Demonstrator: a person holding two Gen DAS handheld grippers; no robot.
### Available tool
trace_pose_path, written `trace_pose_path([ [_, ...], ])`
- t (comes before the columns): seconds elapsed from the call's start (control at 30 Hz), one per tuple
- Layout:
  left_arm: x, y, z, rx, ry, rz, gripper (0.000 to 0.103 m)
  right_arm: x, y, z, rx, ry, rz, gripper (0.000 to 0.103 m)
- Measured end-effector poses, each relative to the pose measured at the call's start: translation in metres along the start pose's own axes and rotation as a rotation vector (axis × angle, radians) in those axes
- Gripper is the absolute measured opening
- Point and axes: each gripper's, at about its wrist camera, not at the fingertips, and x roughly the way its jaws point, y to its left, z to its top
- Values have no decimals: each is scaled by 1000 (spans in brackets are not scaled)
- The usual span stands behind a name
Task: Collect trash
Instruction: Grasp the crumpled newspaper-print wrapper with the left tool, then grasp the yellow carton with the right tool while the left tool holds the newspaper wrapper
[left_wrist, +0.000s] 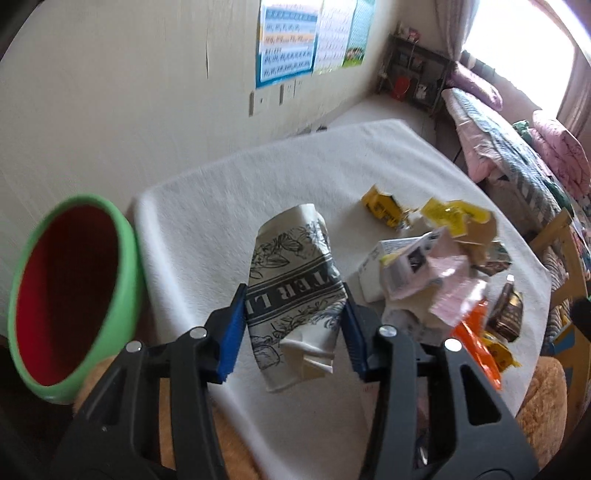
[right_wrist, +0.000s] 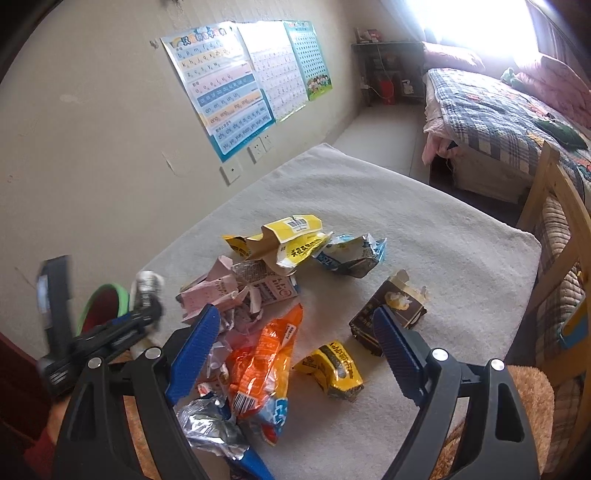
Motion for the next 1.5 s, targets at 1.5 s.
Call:
trace_pose_path([
  [1.5,-62,41,1,-27,-129,42,46,61,34,71,55,105,141,63],
])
